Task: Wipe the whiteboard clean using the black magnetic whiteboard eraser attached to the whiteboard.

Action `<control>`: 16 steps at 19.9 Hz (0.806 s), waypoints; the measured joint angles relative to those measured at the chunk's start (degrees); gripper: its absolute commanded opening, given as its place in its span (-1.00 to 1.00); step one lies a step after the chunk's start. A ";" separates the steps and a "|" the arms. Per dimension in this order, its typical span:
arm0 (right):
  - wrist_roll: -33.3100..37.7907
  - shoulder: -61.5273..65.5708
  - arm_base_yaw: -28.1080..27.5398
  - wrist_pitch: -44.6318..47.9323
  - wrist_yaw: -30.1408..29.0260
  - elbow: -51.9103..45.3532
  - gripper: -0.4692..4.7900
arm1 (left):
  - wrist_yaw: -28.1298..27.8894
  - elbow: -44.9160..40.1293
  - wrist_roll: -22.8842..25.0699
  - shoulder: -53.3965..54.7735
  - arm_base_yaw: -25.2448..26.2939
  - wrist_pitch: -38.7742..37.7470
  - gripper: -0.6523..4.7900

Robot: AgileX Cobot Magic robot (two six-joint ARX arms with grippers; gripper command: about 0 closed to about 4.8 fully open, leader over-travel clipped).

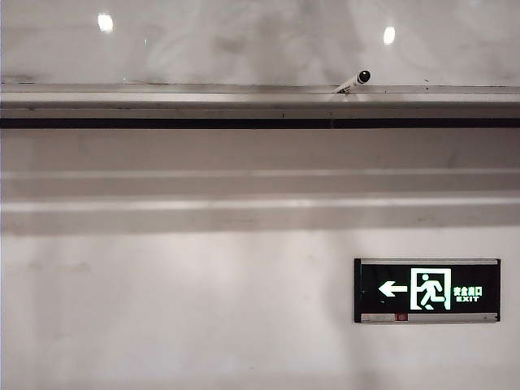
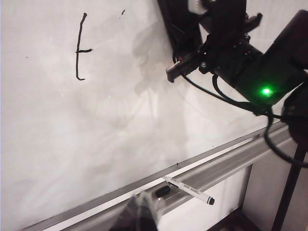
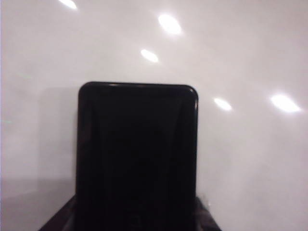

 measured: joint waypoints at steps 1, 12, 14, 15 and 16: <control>0.24 0.02 0.63 -1.38 -1.70 -0.02 -0.74 | 0.00 0.00 0.00 -0.02 0.00 0.00 -0.78; 0.13 1.29 4.76 -9.46 -2.58 -0.63 -0.74 | 0.33 0.00 -0.48 -0.24 -0.02 -0.44 -0.78; 0.07 1.75 5.05 -5.20 2.91 -0.87 -0.74 | 0.96 0.00 -1.31 -0.28 -0.02 -0.44 -0.78; 0.11 1.79 4.79 -2.71 5.27 -0.90 -0.74 | 1.03 0.00 -1.36 -0.28 -0.02 -0.44 -0.78; 0.20 1.77 4.37 -0.28 6.73 -0.87 -0.74 | 1.20 0.00 -1.36 -0.28 -0.02 -0.44 -0.78</control>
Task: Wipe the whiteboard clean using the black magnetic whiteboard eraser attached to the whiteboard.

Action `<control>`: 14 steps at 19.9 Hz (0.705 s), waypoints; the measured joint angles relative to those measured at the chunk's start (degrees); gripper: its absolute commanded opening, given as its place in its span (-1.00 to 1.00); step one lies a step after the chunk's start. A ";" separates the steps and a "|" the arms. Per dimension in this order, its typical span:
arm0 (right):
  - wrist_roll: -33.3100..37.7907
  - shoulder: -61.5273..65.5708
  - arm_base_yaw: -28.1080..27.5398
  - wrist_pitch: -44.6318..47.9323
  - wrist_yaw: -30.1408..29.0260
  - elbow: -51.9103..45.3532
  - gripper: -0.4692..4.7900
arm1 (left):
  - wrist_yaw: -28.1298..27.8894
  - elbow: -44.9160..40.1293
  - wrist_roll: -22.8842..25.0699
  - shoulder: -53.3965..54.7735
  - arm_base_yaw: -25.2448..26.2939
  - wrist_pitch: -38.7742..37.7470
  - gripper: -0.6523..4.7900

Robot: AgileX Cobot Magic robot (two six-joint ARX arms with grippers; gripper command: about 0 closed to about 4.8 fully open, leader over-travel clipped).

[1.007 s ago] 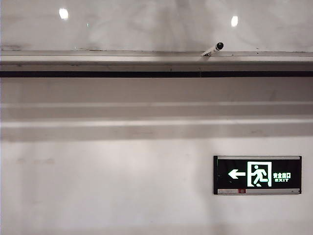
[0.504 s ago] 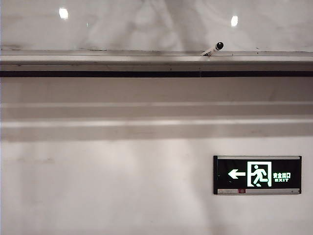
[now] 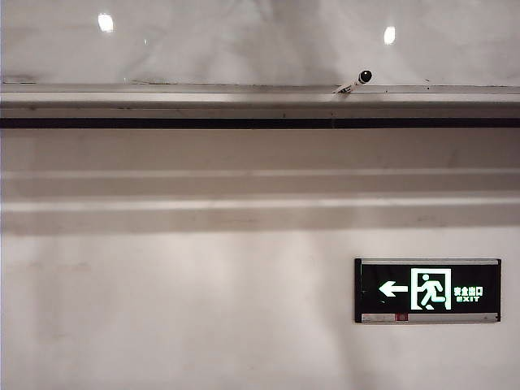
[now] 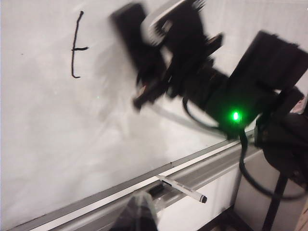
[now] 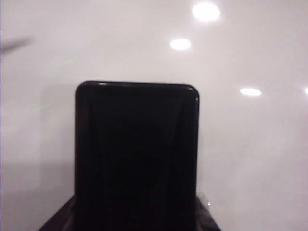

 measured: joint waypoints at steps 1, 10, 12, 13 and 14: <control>0.02 -0.09 -0.52 3.19 1.53 0.11 -0.74 | 0.04 0.00 -0.02 0.00 0.00 -0.02 -0.78; 0.04 -0.24 0.31 -7.37 -15.89 0.24 -0.74 | 0.22 0.00 -0.90 -0.09 0.00 -0.39 -0.78; 0.00 0.28 0.94 -9.35 -16.33 0.24 -0.74 | 0.22 0.00 -0.98 -0.09 0.00 -0.39 -0.78; -0.02 0.52 1.27 -9.01 -14.73 0.24 -0.74 | 0.26 0.00 -0.98 -0.11 -0.02 -0.42 -0.78; -0.02 0.70 1.49 -8.33 -12.41 0.24 -0.74 | 0.26 0.00 -1.01 -0.11 0.00 -0.42 -0.78</control>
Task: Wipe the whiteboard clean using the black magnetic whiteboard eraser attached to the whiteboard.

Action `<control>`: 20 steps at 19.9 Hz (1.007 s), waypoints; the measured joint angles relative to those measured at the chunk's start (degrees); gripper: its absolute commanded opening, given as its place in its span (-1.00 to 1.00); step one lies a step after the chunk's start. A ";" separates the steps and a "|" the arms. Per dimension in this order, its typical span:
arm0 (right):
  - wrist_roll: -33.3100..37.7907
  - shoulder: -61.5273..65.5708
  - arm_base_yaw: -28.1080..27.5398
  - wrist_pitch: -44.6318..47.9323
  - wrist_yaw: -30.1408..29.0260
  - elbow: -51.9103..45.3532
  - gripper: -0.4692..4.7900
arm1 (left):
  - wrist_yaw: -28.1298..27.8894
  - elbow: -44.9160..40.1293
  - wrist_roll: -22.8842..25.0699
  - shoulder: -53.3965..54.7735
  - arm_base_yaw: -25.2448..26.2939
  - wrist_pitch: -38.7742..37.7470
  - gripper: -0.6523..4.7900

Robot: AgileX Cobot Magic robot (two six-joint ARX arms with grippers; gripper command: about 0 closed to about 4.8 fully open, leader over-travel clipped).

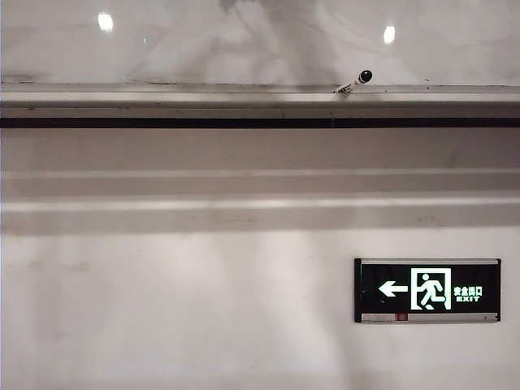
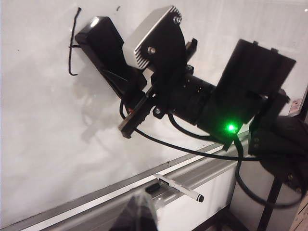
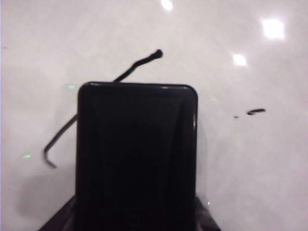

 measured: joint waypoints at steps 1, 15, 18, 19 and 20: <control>0.00 0.26 0.35 1.62 2.49 0.00 -0.74 | 0.00 0.00 0.00 0.00 0.00 0.00 -0.78; -1.95 0.48 -0.26 5.35 -4.11 0.09 -0.74 | 0.02 0.00 0.00 0.00 0.02 0.00 -0.78; -1.92 2.62 1.90 1.64 -6.47 -0.04 -0.74 | 0.02 0.00 0.00 0.00 0.00 0.00 -0.78; -1.95 3.08 2.47 0.48 -6.73 -0.07 -0.74 | 0.09 0.00 0.00 0.00 0.00 0.00 -0.78; -2.43 3.54 2.93 0.04 -6.71 -0.04 -0.74 | 0.09 0.00 0.00 0.00 0.00 0.00 -0.78</control>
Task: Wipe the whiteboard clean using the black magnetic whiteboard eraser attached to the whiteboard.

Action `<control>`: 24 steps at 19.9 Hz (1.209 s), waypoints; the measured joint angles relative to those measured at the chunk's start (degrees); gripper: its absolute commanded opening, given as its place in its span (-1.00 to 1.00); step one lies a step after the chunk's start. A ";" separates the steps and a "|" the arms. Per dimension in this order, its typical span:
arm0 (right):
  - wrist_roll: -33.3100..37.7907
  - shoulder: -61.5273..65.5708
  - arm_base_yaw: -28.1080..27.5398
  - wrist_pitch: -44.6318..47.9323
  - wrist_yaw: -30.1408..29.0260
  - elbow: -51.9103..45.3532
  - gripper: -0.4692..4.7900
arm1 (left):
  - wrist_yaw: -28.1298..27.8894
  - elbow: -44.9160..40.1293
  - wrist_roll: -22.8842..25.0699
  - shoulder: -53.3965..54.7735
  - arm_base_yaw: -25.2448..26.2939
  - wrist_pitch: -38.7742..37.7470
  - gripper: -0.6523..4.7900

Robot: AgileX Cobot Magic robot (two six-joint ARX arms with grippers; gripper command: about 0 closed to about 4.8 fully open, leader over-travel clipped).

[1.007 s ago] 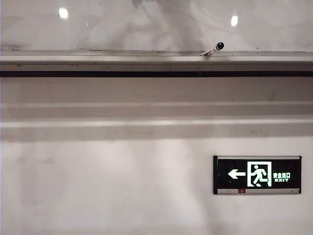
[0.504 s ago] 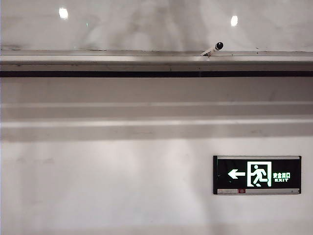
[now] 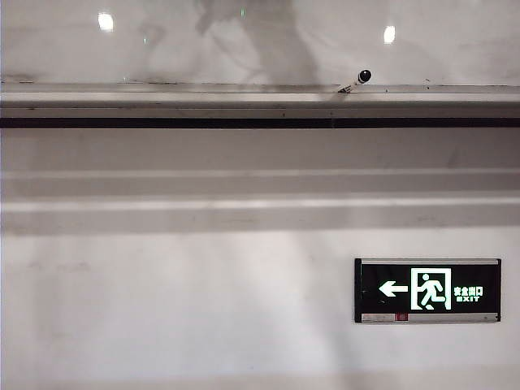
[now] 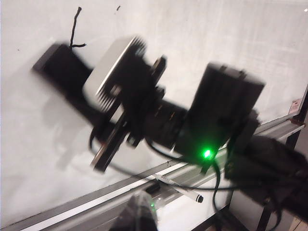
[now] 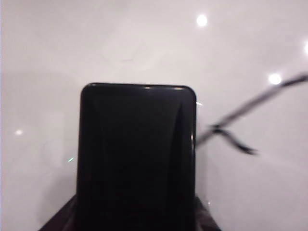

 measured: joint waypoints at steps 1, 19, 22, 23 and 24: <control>-1.31 0.42 0.28 0.02 0.09 0.04 -0.74 | 0.02 0.00 0.00 0.00 0.00 0.00 -0.78; -9.60 1.46 -3.74 16.87 25.35 9.51 -0.76 | 0.04 0.00 0.00 0.00 0.00 0.00 -0.78; -9.01 1.49 -3.08 14.14 18.80 9.94 -0.76 | 0.04 0.00 0.00 0.00 0.00 0.00 -0.78; -8.68 1.49 -2.97 11.65 14.97 9.90 -0.78 | 0.04 0.00 0.00 0.00 0.00 0.00 -0.78; -7.98 1.51 -2.84 8.90 10.93 9.66 -0.79 | 0.04 0.00 0.00 0.00 0.00 0.00 -0.78</control>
